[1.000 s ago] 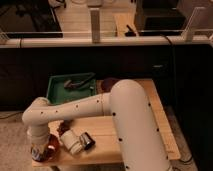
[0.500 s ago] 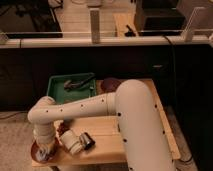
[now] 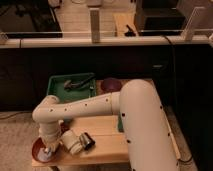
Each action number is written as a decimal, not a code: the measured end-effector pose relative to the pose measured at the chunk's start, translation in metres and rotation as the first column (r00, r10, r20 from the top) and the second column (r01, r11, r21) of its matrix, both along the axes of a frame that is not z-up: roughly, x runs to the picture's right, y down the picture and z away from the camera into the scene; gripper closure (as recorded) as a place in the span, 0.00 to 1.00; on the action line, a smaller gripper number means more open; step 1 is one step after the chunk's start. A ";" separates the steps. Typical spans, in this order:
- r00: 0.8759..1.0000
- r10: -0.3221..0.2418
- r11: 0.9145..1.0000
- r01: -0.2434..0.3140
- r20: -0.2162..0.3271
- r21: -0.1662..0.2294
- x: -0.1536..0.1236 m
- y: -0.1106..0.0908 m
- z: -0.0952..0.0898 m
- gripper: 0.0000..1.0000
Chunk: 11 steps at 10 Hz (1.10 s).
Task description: Wipe red bowl with towel
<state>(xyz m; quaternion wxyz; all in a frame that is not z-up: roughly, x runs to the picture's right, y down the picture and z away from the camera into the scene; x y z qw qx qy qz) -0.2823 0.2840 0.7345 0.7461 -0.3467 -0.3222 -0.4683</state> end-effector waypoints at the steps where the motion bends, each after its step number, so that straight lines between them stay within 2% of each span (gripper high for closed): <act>1: 1.000 0.001 1.000 -0.001 0.003 0.012 -0.002 -0.005 0.002 1.00; 4: 0.999 0.011 0.999 -0.013 0.030 0.048 -0.010 -0.012 0.005 1.00; 6: 0.997 0.019 0.998 -0.024 0.077 0.058 -0.022 -0.015 0.004 1.00; 9: 0.989 0.020 0.999 -0.026 0.147 0.037 -0.039 -0.011 0.000 1.00; 11: 0.986 0.016 1.000 -0.020 0.168 0.024 -0.044 -0.008 -0.003 1.00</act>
